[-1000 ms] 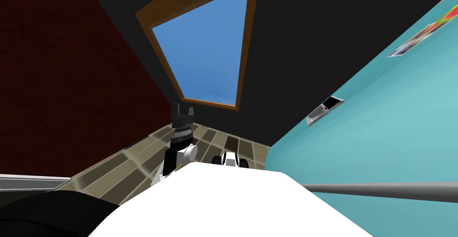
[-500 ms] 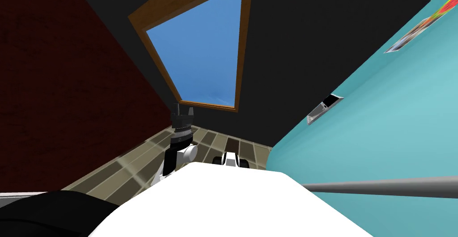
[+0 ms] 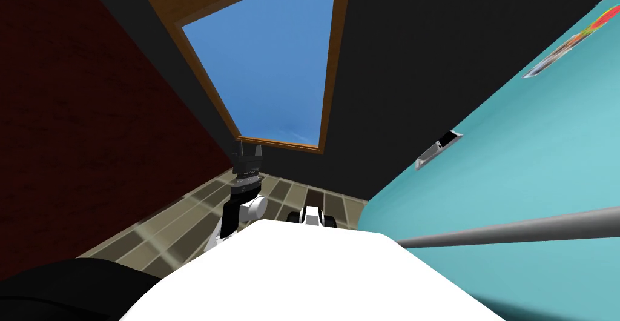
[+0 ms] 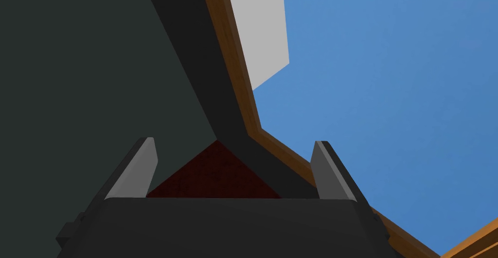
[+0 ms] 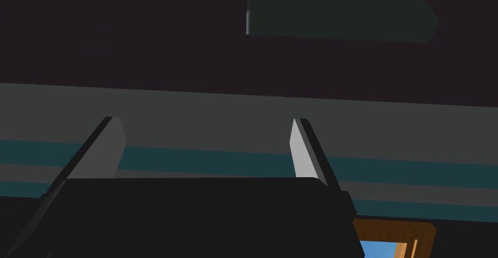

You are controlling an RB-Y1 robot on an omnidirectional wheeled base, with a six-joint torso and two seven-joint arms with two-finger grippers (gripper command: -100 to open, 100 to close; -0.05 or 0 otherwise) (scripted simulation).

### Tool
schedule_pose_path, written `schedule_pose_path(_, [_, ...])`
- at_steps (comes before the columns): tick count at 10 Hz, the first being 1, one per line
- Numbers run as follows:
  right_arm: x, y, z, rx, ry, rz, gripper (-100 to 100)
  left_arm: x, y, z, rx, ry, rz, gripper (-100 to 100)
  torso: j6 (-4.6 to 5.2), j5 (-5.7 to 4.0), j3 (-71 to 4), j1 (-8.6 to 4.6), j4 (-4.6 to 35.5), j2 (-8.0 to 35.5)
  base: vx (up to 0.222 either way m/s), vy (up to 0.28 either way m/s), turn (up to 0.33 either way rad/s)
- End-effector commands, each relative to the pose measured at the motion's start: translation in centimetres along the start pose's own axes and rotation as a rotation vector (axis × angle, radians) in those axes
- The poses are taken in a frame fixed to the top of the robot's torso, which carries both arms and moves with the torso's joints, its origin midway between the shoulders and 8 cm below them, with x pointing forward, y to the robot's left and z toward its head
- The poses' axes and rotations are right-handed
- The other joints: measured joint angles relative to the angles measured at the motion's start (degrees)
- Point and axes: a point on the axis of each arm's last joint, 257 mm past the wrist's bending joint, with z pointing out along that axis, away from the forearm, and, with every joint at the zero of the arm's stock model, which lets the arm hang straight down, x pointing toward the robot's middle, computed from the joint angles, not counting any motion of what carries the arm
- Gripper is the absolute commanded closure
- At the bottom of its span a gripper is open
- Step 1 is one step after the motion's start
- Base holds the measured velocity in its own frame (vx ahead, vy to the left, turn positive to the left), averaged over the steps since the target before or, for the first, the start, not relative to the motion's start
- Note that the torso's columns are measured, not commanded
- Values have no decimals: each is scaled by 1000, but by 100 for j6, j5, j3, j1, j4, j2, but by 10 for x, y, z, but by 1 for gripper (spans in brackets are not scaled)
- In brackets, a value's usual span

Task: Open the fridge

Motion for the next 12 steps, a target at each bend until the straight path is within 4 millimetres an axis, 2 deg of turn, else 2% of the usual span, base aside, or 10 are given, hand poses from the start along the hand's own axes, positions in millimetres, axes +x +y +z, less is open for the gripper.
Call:
schedule_pose_path(1, [-8,4,6,-29,-11,-16,-100,0,0,0,0,0,0,0,0,-4,-1,-5,-1,-2,14,18,-10])
schedule_pose_path(2, [-19,-8,10,-25,-10,-30,-100,0,0,0,0,0,0,0,5,4,3,1,5,7,49,-13,10])
schedule_pose_path(3, [-14,-2,9,-29,-12,-26,-100,0,0,0,0,0,0,0,8,18,-1,17,5,2,31,-14,5])
schedule_pose_path(4, [-15,-3,9,-27,-11,-26,100,0,0,0,0,0,0,0,12,29,6,44,10,15,5,-5,1])
schedule_pose_path(5, [25,14,5,-28,21,24,100,0,0,0,0,0,0,0,14,38,16,64,16,28,-18,118,38])
schedule_pose_path(6, [40,25,6,-32,26,50,100,0,0,0,0,0,0,0,15,47,26,101,22,40,-18,166,8])
schedule_pose_path(8, [80,40,5,4,38,137,100,0,0,0,0,0,0,0,15,41,14,62,15,22,13,70,-11])
schedule_pose_path(9, [92,58,18,-7,16,186,100,0,0,0,0,0,0,0,11,26,5,28,10,12,4,8,3])
schedule_pose_path(11, [115,85,13,11,15,270,100,0,0,0,0,0,0,0,12,27,6,32,10,14,2,-14,5])
schedule_pose_path(12, [116,87,11,29,5,283,100,0,0,0,0,0,0,0,14,34,10,50,12,18,2,-13,1])
